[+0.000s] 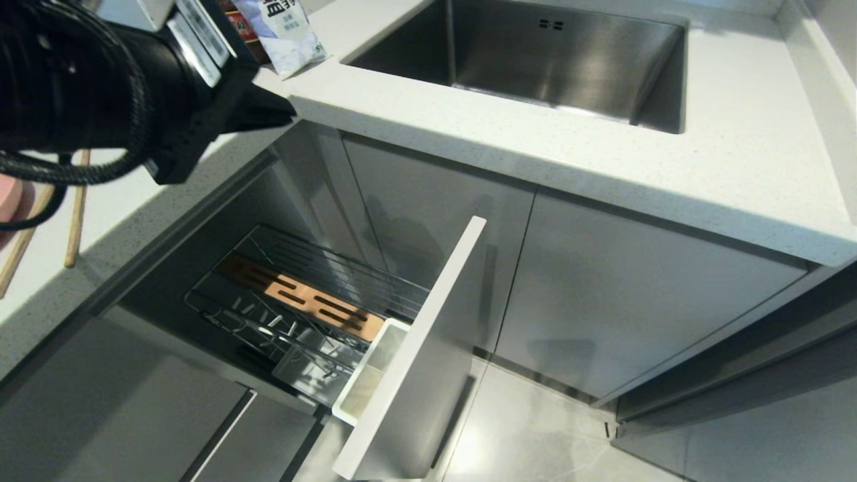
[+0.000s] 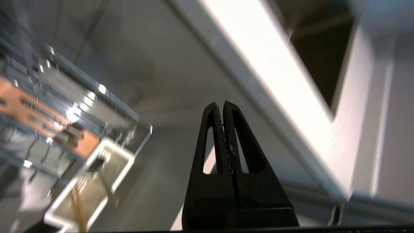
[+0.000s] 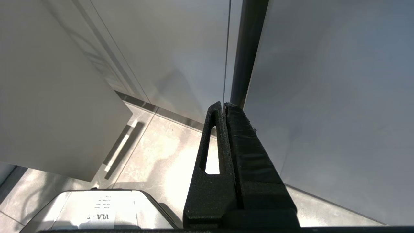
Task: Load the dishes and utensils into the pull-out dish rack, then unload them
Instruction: Close the cupboard
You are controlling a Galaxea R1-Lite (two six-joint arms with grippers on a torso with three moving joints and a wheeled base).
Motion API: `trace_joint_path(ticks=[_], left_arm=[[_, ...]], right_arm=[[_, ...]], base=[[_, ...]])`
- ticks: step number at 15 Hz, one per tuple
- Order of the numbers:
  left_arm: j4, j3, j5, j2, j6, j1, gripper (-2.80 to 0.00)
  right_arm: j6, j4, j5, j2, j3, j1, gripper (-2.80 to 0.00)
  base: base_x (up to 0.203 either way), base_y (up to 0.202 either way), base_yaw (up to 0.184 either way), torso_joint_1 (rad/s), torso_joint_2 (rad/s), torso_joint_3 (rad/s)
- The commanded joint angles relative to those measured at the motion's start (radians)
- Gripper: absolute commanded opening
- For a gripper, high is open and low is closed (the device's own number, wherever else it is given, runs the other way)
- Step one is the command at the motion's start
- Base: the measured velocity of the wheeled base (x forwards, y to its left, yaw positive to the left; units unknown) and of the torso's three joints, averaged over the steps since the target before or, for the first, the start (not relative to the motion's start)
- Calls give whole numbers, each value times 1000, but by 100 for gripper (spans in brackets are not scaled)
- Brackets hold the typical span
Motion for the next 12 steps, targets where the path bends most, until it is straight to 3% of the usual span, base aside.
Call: trace_joint_path(ticks=[1, 7, 12], left_arm=[[72, -4, -2, 66, -2, -51, -280], [218, 7, -57, 178, -8, -233, -280], [233, 63, -65, 249, 0, -269, -280]], right_arm=[[0, 0, 0, -2, 2, 0, -280], [0, 0, 0, -2, 2, 0, -280], [1, 0, 0, -2, 2, 0, -280]], base=[[0, 0, 0, 0, 0, 0], [0, 0, 0, 0, 0, 0], [0, 0, 0, 0, 0, 0]])
